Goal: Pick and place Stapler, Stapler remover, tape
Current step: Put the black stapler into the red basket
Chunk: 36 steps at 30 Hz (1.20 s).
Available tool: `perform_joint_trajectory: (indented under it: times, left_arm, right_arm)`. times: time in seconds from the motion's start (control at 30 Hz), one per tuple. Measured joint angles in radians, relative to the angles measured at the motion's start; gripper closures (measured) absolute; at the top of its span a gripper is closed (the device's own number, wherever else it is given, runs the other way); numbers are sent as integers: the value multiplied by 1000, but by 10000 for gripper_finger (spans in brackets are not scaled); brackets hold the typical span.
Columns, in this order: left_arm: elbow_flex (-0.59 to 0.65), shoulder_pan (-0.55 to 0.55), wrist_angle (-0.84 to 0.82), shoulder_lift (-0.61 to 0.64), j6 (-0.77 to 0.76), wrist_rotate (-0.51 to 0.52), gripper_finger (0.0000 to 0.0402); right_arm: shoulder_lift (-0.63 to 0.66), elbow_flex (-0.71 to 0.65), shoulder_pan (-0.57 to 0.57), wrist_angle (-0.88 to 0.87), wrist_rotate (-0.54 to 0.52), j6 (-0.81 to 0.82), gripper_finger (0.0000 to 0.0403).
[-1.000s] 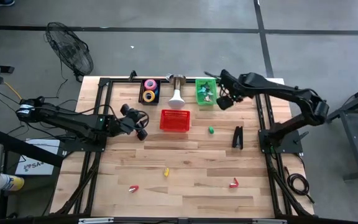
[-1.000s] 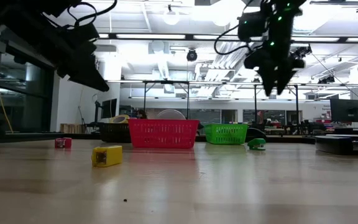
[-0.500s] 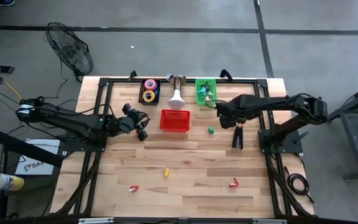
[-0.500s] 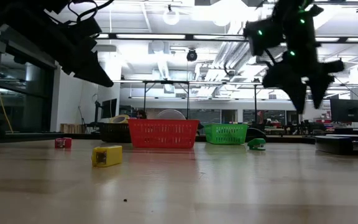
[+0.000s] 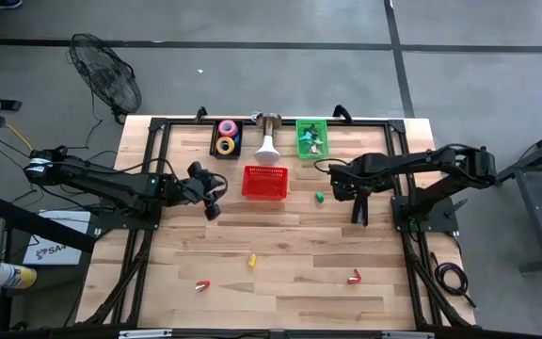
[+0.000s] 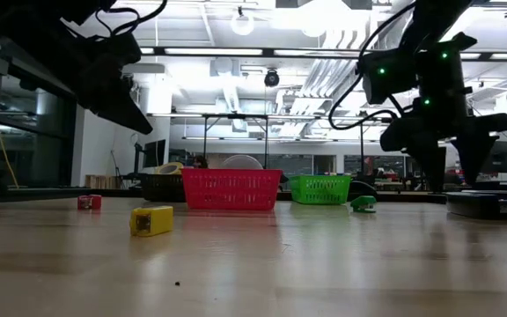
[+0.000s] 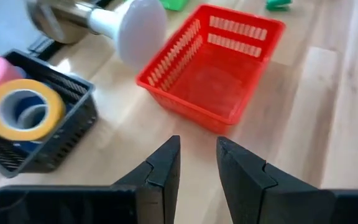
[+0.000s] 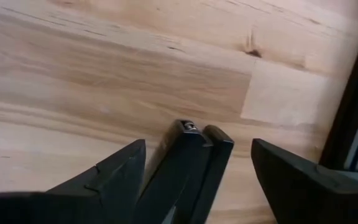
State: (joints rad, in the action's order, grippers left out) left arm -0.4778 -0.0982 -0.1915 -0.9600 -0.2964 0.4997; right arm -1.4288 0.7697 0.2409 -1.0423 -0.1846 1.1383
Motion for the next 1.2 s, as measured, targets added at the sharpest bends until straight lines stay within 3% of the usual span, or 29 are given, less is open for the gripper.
perform_joint_trajectory:
  times: [0.13, 0.7, 1.0, 1.2]
  left_arm:
    - [0, 0, 1, 0, 0, -47, 300]
    - [0, 0, 2, 0, 0, -48, 300]
    - [0, 0, 3, 0, 0, -48, 300]
    - [0, 0, 2, 0, 0, -48, 300]
  right_arm:
    - [0, 0, -3, 1, 7, 28, 105]
    - [0, -4, -118, 22, 18, 230, 96]
    - [4, -160, -120, 210, 86, 275, 96]
    - [2, -159, -119, 226, 94, 242, 96]
